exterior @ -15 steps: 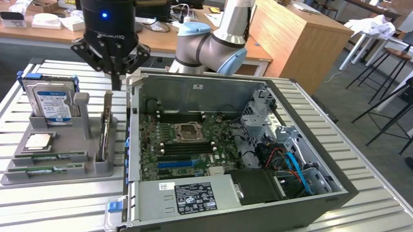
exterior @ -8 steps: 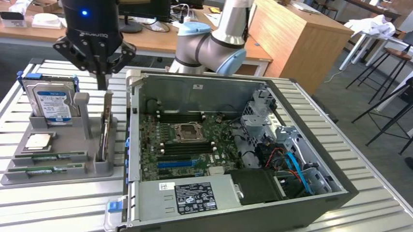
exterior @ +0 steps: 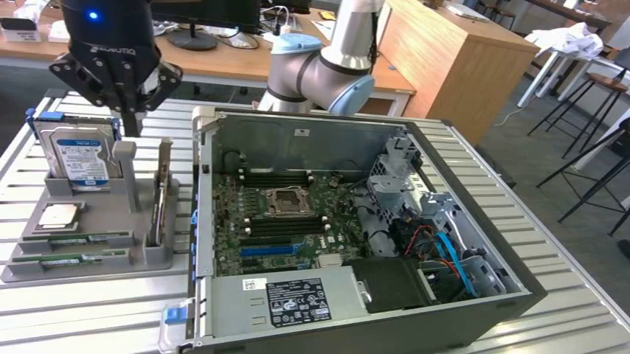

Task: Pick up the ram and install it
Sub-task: 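Reach for the ram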

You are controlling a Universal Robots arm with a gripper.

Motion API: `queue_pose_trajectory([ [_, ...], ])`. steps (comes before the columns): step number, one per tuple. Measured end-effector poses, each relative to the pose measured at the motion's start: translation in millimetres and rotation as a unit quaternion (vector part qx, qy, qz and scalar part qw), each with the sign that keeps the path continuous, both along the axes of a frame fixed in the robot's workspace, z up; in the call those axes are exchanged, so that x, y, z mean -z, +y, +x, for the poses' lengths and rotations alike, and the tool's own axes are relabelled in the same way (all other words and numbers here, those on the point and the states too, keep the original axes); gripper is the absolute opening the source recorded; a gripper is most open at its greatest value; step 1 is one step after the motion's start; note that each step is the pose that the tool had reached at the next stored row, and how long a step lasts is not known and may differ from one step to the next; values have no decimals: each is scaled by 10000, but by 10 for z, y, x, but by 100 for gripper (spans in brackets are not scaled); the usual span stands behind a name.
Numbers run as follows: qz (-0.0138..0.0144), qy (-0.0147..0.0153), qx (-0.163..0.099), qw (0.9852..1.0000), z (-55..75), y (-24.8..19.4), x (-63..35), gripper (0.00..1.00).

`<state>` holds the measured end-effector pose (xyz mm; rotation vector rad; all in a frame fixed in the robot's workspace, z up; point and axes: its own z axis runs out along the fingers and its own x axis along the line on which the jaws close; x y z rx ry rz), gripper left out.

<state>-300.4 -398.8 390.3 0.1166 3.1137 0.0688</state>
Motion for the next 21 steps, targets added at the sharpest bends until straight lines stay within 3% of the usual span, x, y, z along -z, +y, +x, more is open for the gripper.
queue_pose_trajectory([
  [21,0,0,0,10000,-598,0,17,10],
])
